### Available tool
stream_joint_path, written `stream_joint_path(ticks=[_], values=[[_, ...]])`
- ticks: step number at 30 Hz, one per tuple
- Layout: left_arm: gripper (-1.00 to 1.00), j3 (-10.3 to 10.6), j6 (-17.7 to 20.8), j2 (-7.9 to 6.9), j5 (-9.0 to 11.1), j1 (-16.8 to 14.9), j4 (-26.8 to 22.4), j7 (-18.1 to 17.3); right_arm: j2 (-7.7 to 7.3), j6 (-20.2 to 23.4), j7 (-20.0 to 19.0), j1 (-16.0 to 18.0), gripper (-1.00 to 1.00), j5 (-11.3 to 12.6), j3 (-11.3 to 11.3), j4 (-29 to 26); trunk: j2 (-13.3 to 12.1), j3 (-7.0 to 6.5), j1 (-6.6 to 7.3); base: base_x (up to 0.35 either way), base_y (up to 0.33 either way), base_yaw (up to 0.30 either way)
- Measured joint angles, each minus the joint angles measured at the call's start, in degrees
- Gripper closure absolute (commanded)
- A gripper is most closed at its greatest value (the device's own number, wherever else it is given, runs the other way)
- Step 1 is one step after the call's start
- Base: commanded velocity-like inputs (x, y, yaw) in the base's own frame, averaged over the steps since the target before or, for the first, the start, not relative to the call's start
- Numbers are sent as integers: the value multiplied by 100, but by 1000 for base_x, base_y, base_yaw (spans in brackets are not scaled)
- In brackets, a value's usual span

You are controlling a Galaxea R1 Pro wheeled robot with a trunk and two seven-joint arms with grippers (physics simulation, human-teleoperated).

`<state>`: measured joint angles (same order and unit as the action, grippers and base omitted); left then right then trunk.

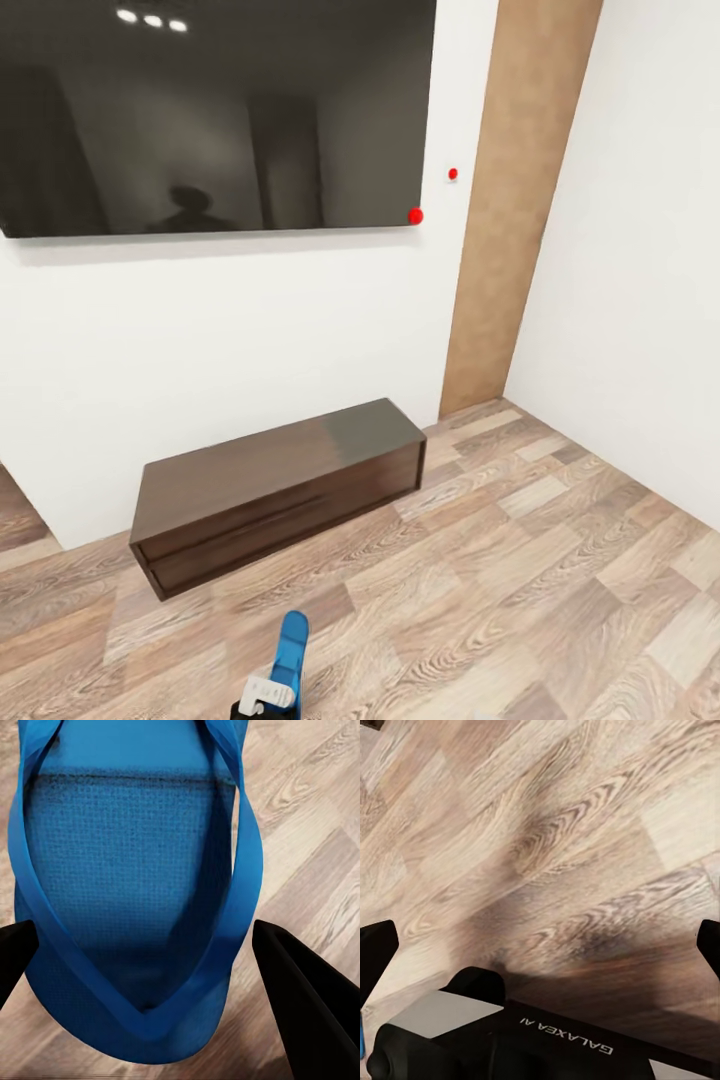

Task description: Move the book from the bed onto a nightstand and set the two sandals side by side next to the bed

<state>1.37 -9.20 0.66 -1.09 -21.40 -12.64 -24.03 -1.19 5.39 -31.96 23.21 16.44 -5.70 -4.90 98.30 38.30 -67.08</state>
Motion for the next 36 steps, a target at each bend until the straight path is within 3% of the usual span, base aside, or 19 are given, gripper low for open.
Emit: stream_joint_path(ticks=[36], values=[[100,0,3,57,0,0,9,0,3,0,0,0,-100,0,0,1,0,95,0,0,0,275]])
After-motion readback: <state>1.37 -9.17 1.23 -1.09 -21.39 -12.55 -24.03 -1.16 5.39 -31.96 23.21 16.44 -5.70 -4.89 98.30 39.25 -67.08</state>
